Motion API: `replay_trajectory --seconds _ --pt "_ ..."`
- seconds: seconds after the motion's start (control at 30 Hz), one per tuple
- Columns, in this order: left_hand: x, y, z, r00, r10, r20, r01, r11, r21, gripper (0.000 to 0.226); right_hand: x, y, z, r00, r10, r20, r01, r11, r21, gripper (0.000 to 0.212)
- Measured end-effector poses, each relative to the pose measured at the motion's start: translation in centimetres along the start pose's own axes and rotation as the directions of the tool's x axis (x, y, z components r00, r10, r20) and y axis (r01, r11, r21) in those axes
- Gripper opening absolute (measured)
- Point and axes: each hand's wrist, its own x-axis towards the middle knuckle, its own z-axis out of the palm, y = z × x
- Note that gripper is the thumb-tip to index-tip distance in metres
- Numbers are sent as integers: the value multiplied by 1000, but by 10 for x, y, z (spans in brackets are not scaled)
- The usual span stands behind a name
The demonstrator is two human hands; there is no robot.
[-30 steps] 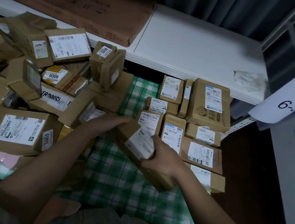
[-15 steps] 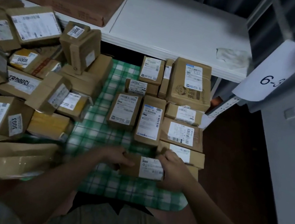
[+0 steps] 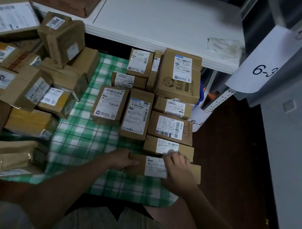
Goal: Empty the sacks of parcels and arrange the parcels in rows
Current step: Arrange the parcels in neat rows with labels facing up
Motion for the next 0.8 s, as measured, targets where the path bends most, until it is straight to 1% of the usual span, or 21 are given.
replay_trajectory --seconds 0.07,0.13,0.27,0.37,0.47,0.6,0.7,0.8 --pt "0 0 2 1000 -1 -25 1 1000 -19 42 2 2 2 1000 -1 15 1 1000 5 82" --pt "0 -1 2 999 -12 -48 11 999 -30 44 3 3 4 1000 5 25 -5 1000 6 83" --pt "2 -5 -4 997 -37 -62 36 999 -8 47 7 0 7 1000 -10 28 10 1000 6 81" --pt "1 -8 -11 992 -76 -99 77 997 2 52 13 -5 9 999 -38 25 37 999 20 78" --pt "3 -11 -14 989 -73 -125 76 997 24 56 17 -8 10 999 -37 36 37 999 4 76" --pt "3 -11 -15 992 -50 -120 53 998 23 52 17 -10 10 998 -36 46 37 999 -10 75" --pt "4 -11 -14 991 -58 -124 60 998 15 50 19 -10 9 998 -49 45 49 999 -7 75" --pt "4 -10 -15 991 -53 -120 60 997 51 49 21 -12 5 997 -80 8 80 997 -6 75"
